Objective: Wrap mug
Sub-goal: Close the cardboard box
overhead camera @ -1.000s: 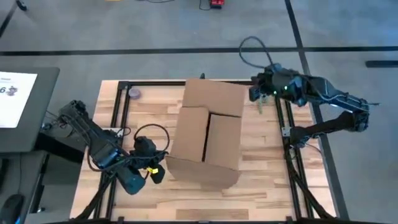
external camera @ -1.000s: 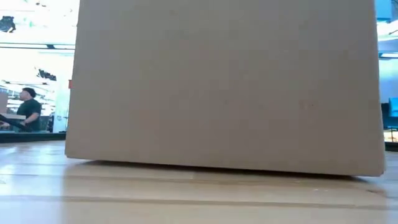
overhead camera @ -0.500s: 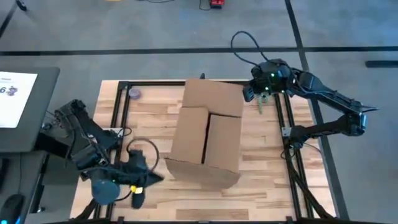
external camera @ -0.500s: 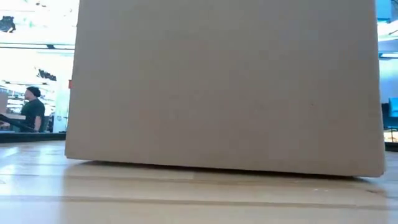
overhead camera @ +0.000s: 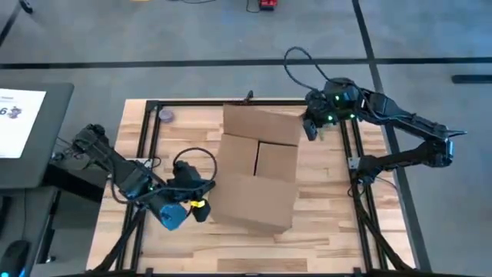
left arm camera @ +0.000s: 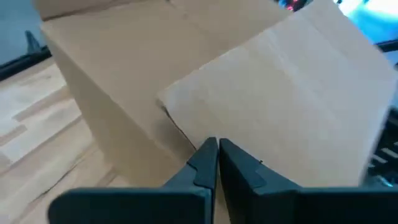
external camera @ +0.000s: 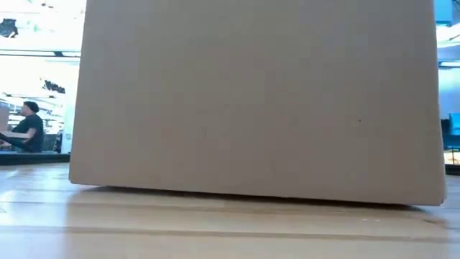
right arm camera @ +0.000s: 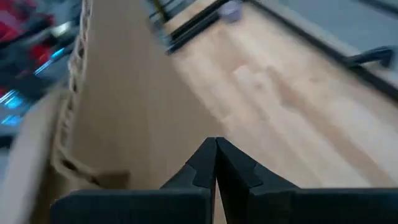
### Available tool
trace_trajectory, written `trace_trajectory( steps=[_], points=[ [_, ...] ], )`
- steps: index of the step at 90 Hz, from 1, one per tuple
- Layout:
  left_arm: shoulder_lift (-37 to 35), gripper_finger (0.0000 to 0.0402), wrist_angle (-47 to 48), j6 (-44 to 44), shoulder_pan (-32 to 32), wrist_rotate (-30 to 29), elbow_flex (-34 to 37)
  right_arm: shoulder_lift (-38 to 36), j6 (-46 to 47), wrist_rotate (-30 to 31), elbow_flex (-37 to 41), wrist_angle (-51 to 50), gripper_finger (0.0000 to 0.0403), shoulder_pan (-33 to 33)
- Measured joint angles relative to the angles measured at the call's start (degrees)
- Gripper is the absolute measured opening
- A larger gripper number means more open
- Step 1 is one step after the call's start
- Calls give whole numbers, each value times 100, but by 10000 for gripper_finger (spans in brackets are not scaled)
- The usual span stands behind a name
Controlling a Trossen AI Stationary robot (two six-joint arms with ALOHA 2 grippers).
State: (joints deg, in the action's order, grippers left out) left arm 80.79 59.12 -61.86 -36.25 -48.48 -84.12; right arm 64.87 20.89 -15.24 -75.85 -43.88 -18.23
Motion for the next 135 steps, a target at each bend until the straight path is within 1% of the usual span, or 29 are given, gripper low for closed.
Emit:
trace_trajectory(
  steps=[6,23,36,45,53,66,73,83,94,102,110,117,126,135],
  points=[
    [0,0,6,69,105,32,92,-7,57,-144,0,0,0,272],
    [-11,0,183,495,428,-22,171,45,189,-71,0,-183,0,1129],
    [-11,0,171,1149,786,-18,173,181,359,565,4,-553,0,1702],
    [-24,0,174,1726,1120,12,175,304,550,883,6,-757,0,2050],
    [-24,0,171,2273,1458,16,175,406,759,1085,24,-807,0,2408],
    [-24,0,61,3124,2068,82,175,480,1292,1618,90,-796,0,2986],
    [-29,0,-170,3717,2392,260,175,478,1667,2043,97,-814,0,3290],
    [-59,0,-613,4605,2830,678,188,480,2155,2568,109,-659,0,3705],
    [-59,0,-1097,5306,3306,1018,190,622,2375,2827,119,-359,0,4064],
    [-59,0,-1344,5788,3631,1437,181,808,2496,2971,108,-226,0,4220],
    [-48,0,-1276,6184,3844,1858,-38,1023,2701,3183,103,-57,0,4334],
    [-48,0,-960,6379,3943,2061,-436,1196,2845,3374,103,267,0,4419],
    [-52,0,-182,6486,3962,2205,-1107,1335,2912,3616,108,666,0,4518],
    [-57,0,710,6320,3932,2587,-1827,1359,2936,3803,114,870,0,4567]
  ],
)
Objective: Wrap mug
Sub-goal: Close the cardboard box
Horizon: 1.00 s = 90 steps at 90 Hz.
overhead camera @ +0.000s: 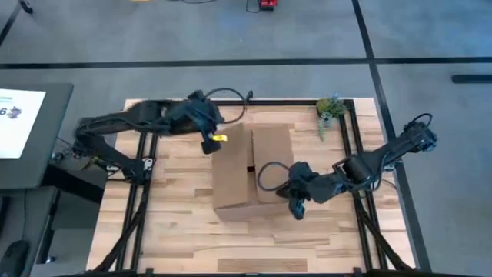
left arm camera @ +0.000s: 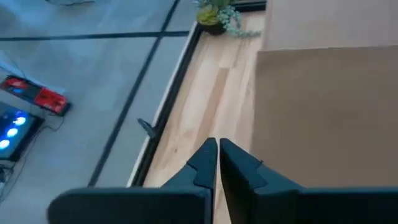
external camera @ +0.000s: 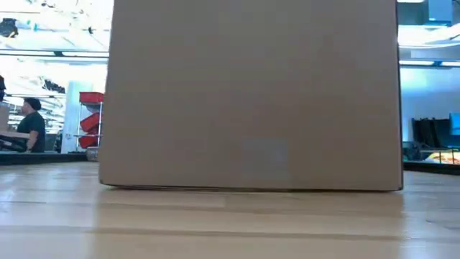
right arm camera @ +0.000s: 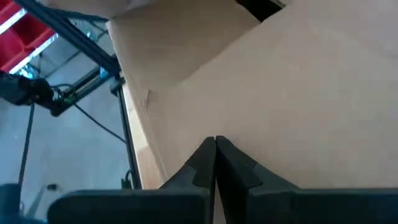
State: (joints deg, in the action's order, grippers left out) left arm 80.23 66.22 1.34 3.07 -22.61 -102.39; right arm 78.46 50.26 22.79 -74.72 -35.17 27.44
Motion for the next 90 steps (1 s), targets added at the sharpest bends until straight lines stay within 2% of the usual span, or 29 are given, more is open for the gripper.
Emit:
trace_trajectory(
  steps=[12,19,25,37,55,75,90],
  points=[
    [-20,0,994,-794,-135,871,-688,-16,77,188,8,140,0,0],
    [-97,0,1241,-1159,-356,1402,-719,-32,1,260,11,163,0,0],
    [-140,0,1242,-1404,-667,1576,-602,-35,-165,266,13,246,0,-6],
    [-162,0,1159,-1888,-1389,1236,-192,-35,-403,266,13,408,0,-7],
    [-160,0,182,-2468,-2195,588,767,-37,-641,222,13,475,0,-20],
    [-179,0,-897,-2845,-2388,450,1653,-39,-1227,-93,12,793,0,-79],
    [-184,0,-1166,-2934,-2411,381,1803,-39,-1922,-299,11,967,0,-371]
  ],
)
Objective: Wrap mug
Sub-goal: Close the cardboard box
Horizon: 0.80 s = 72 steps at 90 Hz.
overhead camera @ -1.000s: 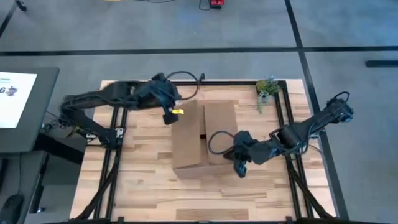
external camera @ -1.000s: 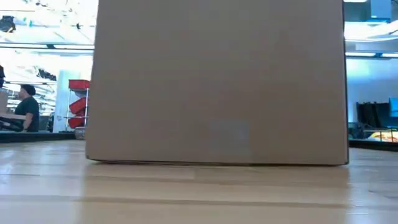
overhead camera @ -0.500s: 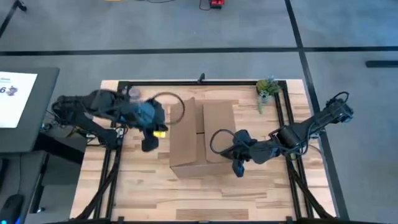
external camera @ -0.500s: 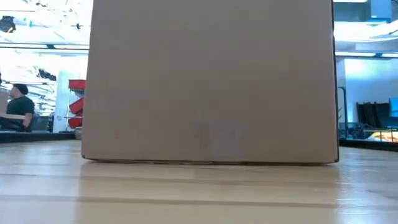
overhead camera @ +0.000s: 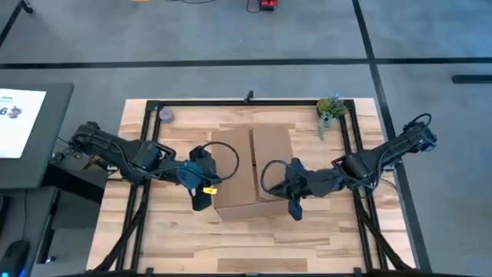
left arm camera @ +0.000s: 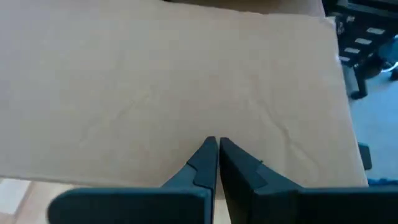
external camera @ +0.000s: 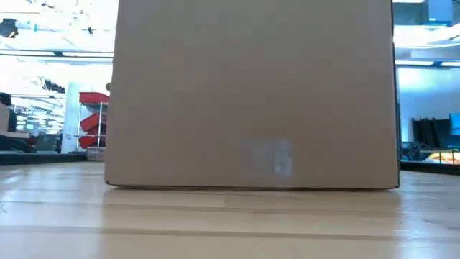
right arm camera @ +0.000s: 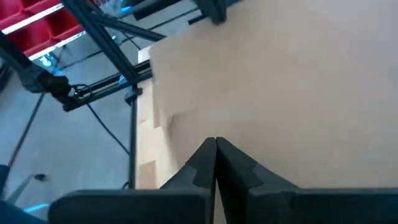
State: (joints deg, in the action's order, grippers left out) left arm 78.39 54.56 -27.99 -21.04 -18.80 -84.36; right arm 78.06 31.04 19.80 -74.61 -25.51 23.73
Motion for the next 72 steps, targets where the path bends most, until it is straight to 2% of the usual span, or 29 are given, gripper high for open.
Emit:
trace_trajectory(
  steps=[16,31,50,72],
  points=[
    [7,0,-51,58,0,-20,4,-2,-940,-473,0,463,0,-546],
    [9,0,-81,129,2,-19,7,116,-1409,-1080,-15,901,0,-1190],
    [-87,0,-121,335,31,-28,21,747,-1643,-1980,-15,1432,0,-1695],
    [-640,0,-121,-8,16,-139,31,1167,-1772,-2090,-48,1502,0,-1788]
  ],
)
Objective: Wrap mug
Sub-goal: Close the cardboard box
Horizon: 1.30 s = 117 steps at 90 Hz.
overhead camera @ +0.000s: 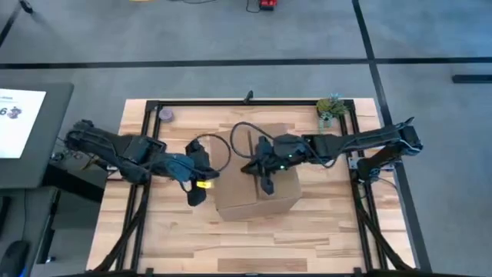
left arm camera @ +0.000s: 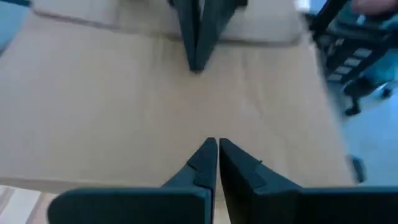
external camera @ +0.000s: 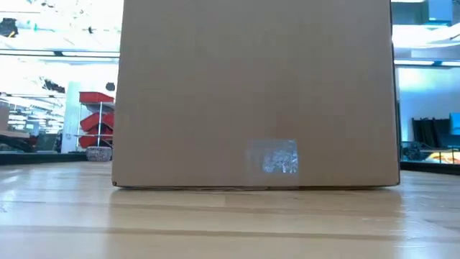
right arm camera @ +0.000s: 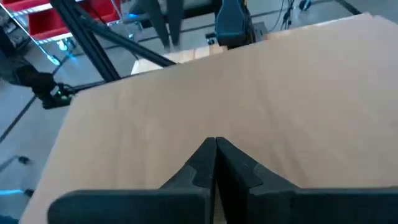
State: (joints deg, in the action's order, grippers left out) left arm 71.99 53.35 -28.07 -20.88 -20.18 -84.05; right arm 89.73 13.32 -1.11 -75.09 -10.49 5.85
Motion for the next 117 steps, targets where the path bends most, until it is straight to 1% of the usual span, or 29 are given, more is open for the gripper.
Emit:
trace_trajectory(
  steps=[12,23,35,52,62,71,85,91,106,117],
  points=[
    [-307,0,-45,-408,-181,-27,-2,38,-154,-18,4,-4,0,-56],
    [-485,0,-45,-743,-400,-33,-11,44,-298,-167,11,-2,0,-284],
    [-486,0,-41,-955,-620,-211,-11,55,-593,-291,21,47,0,-660],
    [-492,0,-44,-1120,-872,-291,-11,66,-778,-579,31,157,0,-1288],
    [-488,0,-51,-1122,-988,-585,-11,84,-965,-818,41,393,0,-1687],
    [-497,0,-64,-1116,-1043,-840,-15,264,-1038,-939,39,759,0,-2035],
    [-491,0,-88,-924,-1057,-1004,-17,620,-1100,-1406,24,1285,0,-2492],
    [-488,0,-203,-799,-1052,-1164,-17,790,-1102,-1529,20,1462,0,-2635],
    [-585,0,-629,-491,-1056,-1403,-17,894,-1129,-1796,22,1840,0,-2977],
    [-779,0,-788,-355,-1058,-1423,-22,901,-1226,-2099,28,2005,0,-3251]
  ],
)
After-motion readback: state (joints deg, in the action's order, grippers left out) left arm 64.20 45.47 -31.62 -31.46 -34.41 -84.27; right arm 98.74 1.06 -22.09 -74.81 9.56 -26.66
